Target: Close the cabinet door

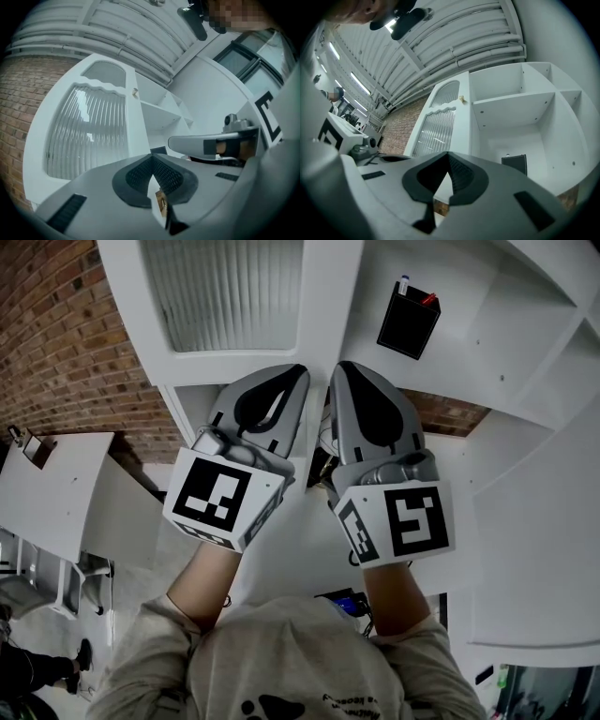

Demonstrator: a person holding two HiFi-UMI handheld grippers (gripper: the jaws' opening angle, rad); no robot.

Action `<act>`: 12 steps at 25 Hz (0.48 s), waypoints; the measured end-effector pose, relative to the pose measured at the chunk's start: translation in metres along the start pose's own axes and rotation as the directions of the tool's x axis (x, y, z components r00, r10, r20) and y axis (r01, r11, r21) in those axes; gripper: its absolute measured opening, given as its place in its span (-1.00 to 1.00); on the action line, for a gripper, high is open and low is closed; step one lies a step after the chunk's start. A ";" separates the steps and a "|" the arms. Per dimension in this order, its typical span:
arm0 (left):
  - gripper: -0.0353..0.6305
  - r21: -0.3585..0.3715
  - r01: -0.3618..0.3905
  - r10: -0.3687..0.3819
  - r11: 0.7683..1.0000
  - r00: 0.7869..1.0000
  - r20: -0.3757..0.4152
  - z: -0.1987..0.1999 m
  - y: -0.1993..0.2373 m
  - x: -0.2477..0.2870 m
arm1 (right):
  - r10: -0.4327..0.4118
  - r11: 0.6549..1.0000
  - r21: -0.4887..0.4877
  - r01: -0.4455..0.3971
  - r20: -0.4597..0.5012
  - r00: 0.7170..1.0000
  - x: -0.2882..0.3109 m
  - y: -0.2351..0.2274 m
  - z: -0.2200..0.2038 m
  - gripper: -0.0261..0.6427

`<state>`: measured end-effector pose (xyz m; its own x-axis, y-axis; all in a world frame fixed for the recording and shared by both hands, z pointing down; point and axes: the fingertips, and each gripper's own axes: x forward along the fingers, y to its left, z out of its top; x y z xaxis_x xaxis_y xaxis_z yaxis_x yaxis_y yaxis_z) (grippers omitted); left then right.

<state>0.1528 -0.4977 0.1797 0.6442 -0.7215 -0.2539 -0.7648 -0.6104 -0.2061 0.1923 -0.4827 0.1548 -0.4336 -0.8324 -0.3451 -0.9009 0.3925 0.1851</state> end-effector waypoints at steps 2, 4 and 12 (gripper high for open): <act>-0.87 -0.010 0.002 -0.002 1.000 1.000 0.004 0.003 -0.006 -0.012 | -0.007 1.000 -0.001 0.007 0.006 1.000 -0.010 0.007 0.003 -0.87; -0.87 -0.021 0.000 0.000 1.000 1.000 0.012 0.007 -0.012 -0.025 | -0.011 1.000 0.006 0.011 0.007 1.000 -0.022 0.016 0.004 -0.87; -0.87 -0.028 -0.007 0.007 1.000 1.000 0.027 0.019 -0.027 -0.076 | -0.009 1.000 0.016 0.009 0.008 1.000 -0.061 0.052 0.008 -0.87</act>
<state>0.1248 -0.4204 0.1869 0.6382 -0.7169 -0.2806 -0.7685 -0.6146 -0.1779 0.1716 -0.4080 0.1782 -0.4251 -0.8330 -0.3540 -0.9051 0.3911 0.1667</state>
